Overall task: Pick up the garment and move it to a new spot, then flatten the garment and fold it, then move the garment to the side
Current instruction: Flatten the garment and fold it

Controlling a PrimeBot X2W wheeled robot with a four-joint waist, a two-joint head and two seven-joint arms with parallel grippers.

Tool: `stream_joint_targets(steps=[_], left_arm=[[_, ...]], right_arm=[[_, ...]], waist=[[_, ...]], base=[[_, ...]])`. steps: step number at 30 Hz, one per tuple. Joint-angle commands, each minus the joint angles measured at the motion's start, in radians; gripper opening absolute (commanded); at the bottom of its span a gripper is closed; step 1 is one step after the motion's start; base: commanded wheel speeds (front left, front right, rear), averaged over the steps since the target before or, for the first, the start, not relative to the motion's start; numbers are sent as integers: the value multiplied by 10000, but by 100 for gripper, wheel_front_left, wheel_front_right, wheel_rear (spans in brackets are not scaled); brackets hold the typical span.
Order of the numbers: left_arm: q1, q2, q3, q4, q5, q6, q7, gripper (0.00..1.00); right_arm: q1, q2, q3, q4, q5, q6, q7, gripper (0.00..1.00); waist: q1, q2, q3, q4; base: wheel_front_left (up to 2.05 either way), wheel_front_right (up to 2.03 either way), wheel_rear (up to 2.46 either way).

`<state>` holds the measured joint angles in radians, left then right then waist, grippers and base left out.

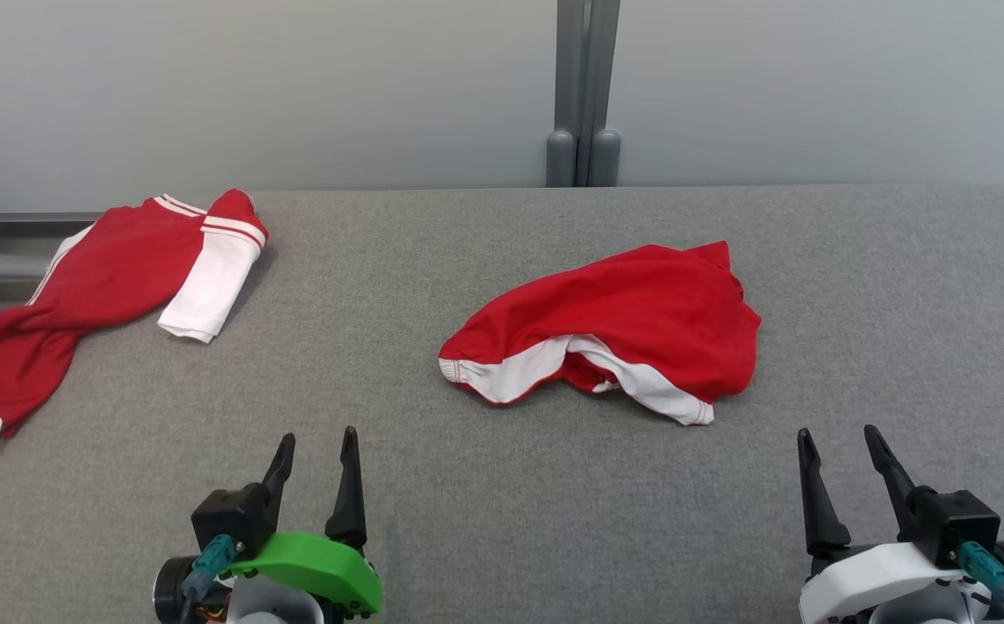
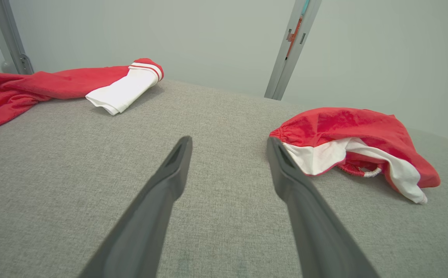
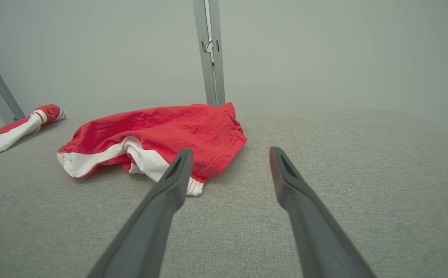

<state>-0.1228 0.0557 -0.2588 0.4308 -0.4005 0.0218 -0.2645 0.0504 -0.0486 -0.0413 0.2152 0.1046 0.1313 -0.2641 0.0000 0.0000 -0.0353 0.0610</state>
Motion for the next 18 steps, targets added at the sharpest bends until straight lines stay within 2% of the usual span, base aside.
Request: stream_joint_targets(steps=[1, 7, 18], left_arm=[[-33, 9, 54, 38, 143, -38, 2, 100], [-212, -25, -28, -40, 267, -141, 2, 100], [-585, -41, -206, -358, 453, -107, 2, 100]], right_arm=[[-122, -31, 15, 96, -71, -10, -6, 100], [-704, -31, 147, 1124, -203, -10, -6, 100], [-3074, -28, 207, 4451, -424, -10, -6, 100]], waist=[[0, 0, 42, 22], [0, 0, 340, 283], [0, 0, 1457, 1215]], base=[[0, 0, 0], [0, 0, 0], [0, 0, 0]])
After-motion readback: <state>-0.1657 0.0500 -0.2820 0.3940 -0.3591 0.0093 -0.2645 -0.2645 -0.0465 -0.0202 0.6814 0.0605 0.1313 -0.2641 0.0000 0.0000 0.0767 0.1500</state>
